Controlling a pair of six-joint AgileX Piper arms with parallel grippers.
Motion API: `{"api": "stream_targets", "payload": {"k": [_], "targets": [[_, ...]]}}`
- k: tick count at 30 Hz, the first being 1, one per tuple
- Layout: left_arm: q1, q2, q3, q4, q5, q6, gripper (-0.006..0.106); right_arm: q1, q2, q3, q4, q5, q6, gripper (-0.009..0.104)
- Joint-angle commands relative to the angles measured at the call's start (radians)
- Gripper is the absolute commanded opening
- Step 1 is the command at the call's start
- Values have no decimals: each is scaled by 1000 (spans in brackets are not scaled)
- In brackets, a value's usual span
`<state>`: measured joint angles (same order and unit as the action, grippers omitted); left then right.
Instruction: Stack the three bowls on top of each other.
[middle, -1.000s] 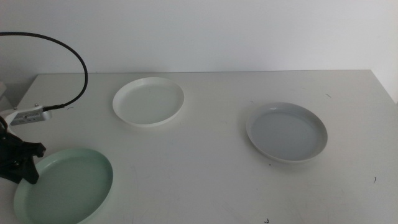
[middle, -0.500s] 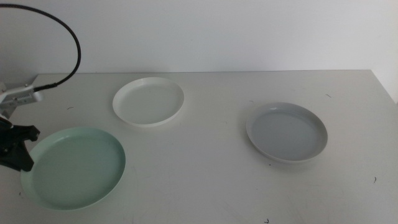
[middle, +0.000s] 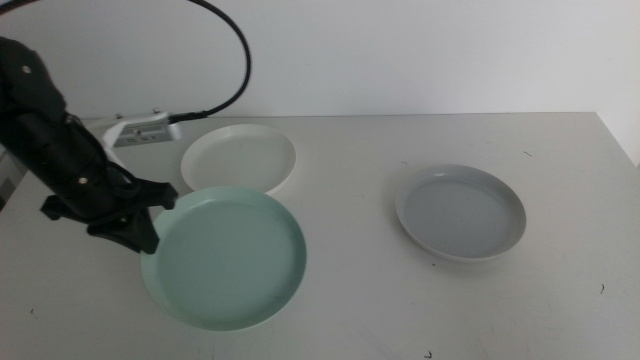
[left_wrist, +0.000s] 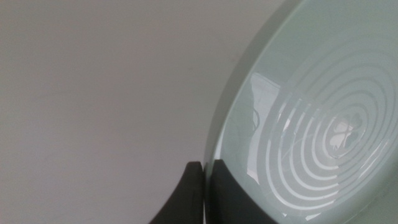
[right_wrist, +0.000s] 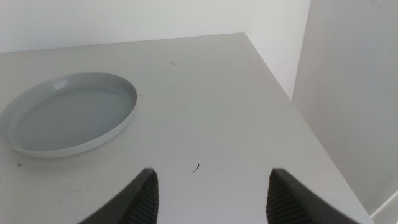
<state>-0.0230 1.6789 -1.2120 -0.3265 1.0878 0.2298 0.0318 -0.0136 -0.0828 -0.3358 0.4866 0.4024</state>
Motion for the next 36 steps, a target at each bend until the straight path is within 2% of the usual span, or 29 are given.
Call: {"api": "stream_targets", "payload": {"k": [1,11,19,30,33,36], "targets": [[-75,-40,-27,-39,-38,-64,0,-7,-23,-23,-22,-69,-4,45],[-296,56,-33,-121,-190,-109,0,-7,-23,-23,-22,-69,-4,45],[-366,143,-33,-188,-287,-98,0,-7,-23,-23,-22,-69,-4,45],[-377,214,-33,-263,-329,-24,1,-7,-23,-23,-22,-69,-4,45],[-377,214,-33,-265,-329,-13,6,-7,-23,-23,-22,-69,-4,45],[-377,214,-33,-265,-327,-11,21,-7,-23,-23,-22,-69,-4,45]]}}
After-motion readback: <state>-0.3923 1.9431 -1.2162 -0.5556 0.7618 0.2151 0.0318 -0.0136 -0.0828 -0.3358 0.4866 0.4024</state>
